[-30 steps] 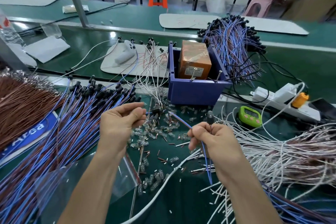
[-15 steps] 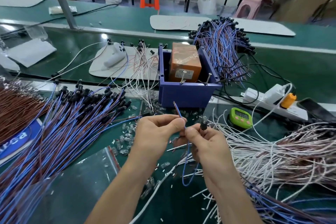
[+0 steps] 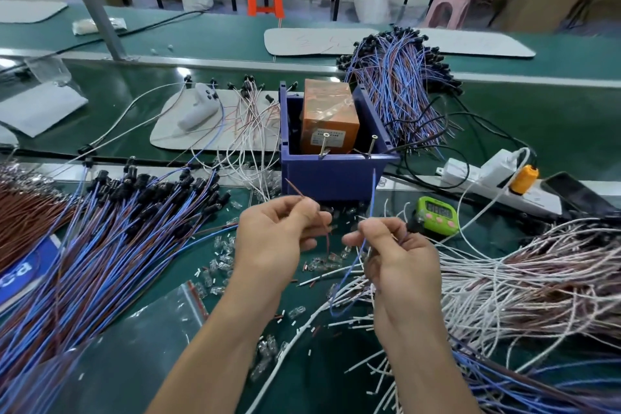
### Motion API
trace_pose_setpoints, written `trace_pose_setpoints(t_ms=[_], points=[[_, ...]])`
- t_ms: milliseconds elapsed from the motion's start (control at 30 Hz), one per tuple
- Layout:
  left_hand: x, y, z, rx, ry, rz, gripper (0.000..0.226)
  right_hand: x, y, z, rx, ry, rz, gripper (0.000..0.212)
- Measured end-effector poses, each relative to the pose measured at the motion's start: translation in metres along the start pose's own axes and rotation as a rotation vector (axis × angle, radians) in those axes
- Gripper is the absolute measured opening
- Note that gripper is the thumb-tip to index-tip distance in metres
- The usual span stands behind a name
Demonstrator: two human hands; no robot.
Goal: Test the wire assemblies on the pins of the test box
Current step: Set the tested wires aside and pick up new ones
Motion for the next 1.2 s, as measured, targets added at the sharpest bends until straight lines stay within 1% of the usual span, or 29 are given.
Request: trace_pose_setpoints(t_ms=[100,167,200,333,400,567,700,800,967,1200], points=[[-0.009,0.005,0.003,0.113,-0.041,0.006,0.018,-0.01,-0.009,-0.005,-0.033,0.044,0.067,0.027],[-0.016,0.005,0.003,0.131,-0.044,0.049,0.022,-0.016,-0.012,-0.008,-0.062,0.086,0.101,0.032],[-0.019,0.005,0.003,0.107,-0.036,0.084,0.025,-0.02,-0.012,-0.008,-0.072,0.107,0.118,0.031],[-0.03,0.007,0.0,-0.043,0.016,0.192,0.034,-0.037,-0.006,-0.009,-0.095,0.166,0.144,0.017],[-0.033,0.009,-0.001,-0.081,0.027,0.222,0.035,-0.046,-0.001,-0.009,-0.093,0.181,0.14,0.016],[-0.04,0.011,-0.003,-0.104,0.061,0.244,0.024,-0.061,0.012,-0.006,-0.066,0.22,0.119,0.016],[-0.041,0.01,-0.003,-0.093,0.106,0.251,0.029,-0.064,0.016,-0.001,-0.05,0.24,0.085,0.019],[-0.042,0.008,-0.003,-0.081,0.107,0.268,0.03,-0.064,0.017,0.0,-0.043,0.23,0.076,0.019],[-0.043,0.007,-0.002,-0.087,0.092,0.289,0.026,-0.063,0.016,0.0,-0.02,0.213,0.067,0.025],[-0.041,0.008,-0.003,-0.107,0.098,0.269,0.024,-0.059,0.015,-0.002,-0.02,0.204,0.058,0.023]])
Point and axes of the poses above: each hand's wrist, its own x-axis away from the middle knuckle, its own y-axis out of the palm, z = x × y, the point moved 3 cm from there along -x, towards the middle knuckle, and after that the axes turned 12 degrees about x, right-handed, at the moved point
